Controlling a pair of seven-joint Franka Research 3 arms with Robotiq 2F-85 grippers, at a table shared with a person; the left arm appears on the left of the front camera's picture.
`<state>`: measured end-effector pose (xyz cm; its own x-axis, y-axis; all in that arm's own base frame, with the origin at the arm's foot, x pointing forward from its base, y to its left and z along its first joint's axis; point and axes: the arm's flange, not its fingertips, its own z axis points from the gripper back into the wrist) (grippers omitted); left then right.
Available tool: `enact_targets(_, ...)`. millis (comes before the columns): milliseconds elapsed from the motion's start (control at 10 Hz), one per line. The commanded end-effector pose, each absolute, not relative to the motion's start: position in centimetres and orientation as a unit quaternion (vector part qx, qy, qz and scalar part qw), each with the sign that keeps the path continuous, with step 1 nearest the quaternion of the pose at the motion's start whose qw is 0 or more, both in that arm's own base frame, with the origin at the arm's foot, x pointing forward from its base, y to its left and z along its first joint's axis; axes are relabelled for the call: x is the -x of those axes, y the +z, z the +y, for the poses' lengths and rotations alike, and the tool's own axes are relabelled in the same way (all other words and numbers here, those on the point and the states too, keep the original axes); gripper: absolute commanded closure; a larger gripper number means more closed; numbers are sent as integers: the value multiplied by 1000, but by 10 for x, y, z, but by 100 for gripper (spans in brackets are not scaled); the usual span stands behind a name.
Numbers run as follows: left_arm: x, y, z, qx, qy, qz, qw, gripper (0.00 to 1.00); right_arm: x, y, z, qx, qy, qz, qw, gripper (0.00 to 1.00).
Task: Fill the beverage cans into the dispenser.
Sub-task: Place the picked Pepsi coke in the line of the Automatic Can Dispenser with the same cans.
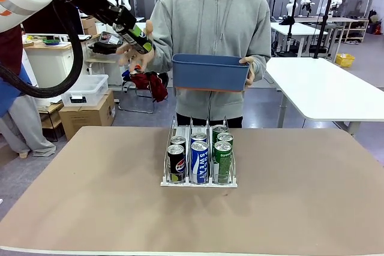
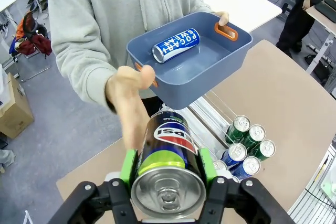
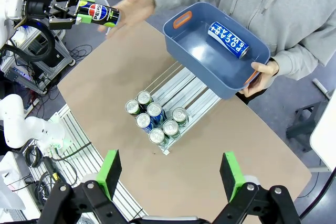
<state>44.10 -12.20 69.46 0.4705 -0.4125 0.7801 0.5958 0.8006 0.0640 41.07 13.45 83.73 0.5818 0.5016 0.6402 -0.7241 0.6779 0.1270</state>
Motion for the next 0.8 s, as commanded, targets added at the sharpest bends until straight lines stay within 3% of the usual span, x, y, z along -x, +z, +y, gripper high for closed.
enact_targets(0, -440, 695, -120, 107, -299, -422, 849, 100, -409, 836, 132, -193, 352, -287, 870, 0)
enact_targets(700, -440, 695, -120, 107, -299, -422, 849, 100, -409, 836, 132, -193, 352, -287, 870, 0)
